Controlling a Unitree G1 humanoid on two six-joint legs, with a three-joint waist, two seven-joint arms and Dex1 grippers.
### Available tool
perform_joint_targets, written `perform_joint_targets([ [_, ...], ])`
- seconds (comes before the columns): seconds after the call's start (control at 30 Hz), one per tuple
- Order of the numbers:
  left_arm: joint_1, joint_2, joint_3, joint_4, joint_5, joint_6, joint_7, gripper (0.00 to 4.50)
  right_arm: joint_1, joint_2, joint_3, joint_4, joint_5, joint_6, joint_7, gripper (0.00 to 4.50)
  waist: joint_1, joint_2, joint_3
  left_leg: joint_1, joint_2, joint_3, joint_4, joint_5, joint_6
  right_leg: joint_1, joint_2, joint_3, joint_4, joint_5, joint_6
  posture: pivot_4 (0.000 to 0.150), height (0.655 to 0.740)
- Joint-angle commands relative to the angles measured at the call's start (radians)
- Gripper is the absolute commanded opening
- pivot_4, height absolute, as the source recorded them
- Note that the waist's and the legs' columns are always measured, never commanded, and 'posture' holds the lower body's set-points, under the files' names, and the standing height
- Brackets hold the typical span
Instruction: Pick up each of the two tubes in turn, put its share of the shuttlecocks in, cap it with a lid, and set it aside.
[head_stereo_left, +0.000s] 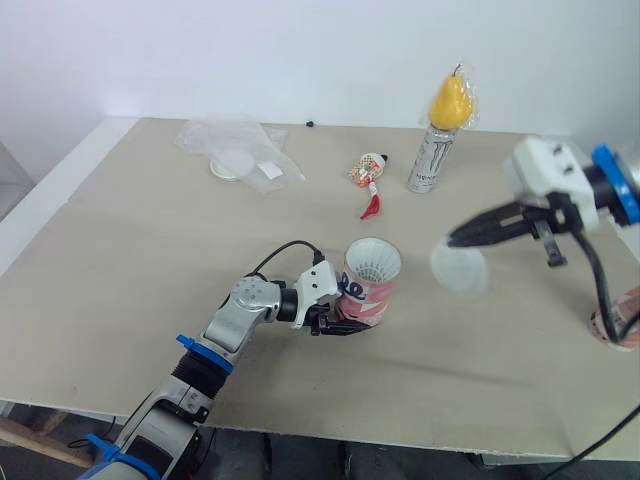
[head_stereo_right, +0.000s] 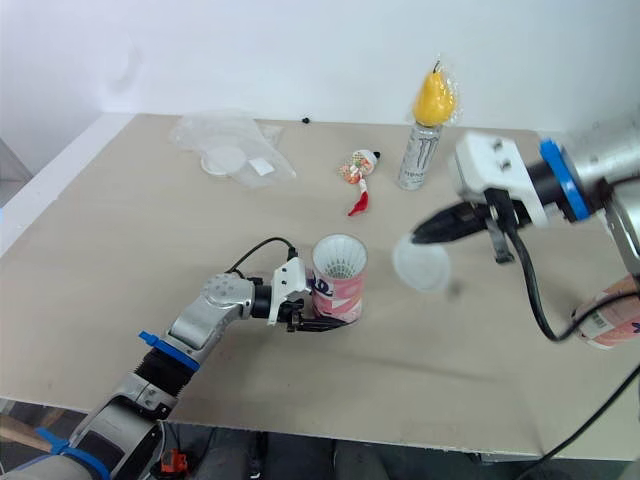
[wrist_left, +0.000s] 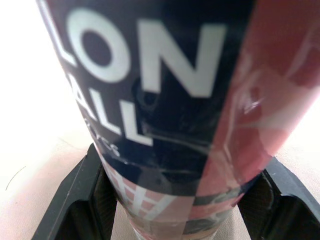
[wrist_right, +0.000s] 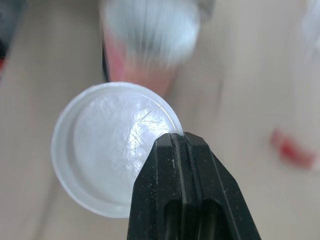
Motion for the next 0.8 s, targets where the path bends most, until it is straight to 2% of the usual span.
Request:
perform_joint_targets([
  [0.03,0.010,0.004,-0.034,0.043,0.022,0.034,-0.019,2.82,-0.092,0.036,0.029,0.002,0.034,-0.006,0.038,0.04,0.002,0.000,0.000,-0.001,-0.001,-0.001,0.000,0.000,0.000,0.000,0.000,0.000,0.000,0.000,0.000,0.150,0.7400],
  [0.2,-0.005,0.006,-0.035,0.044,0.023,0.049,-0.032,2.82,-0.157,0.111,0.073,0.020,0.045,-0.024,0.038,0.04,0.002,-0.001,0.000,-0.001,-0.001,0.000,-0.001,-0.001,0.000,-0.001,-0.001,0.000,0.000,-0.001,0.000,0.150,0.7400],
  [0.47,-0.014,0.010,-0.040,0.025,0.033,0.059,-0.035,2.82,-0.184,0.223,0.170,0.089,-0.048,-0.122,0.038,0.04,0.001,-0.001,0.000,-0.002,0.000,-0.001,-0.001,-0.001,0.000,-0.002,0.000,-0.002,0.001,0.001,0.002,0.150,0.7400],
  [0.8,0.005,0.016,-0.044,0.000,0.037,0.074,-0.020,2.82,-0.239,0.255,0.282,0.224,-0.138,-0.305,0.038,0.04,0.001,-0.001,0.000,-0.002,0.000,-0.001,-0.001,-0.001,0.000,-0.002,0.000,-0.002,0.001,0.001,0.002,0.150,0.7400],
])
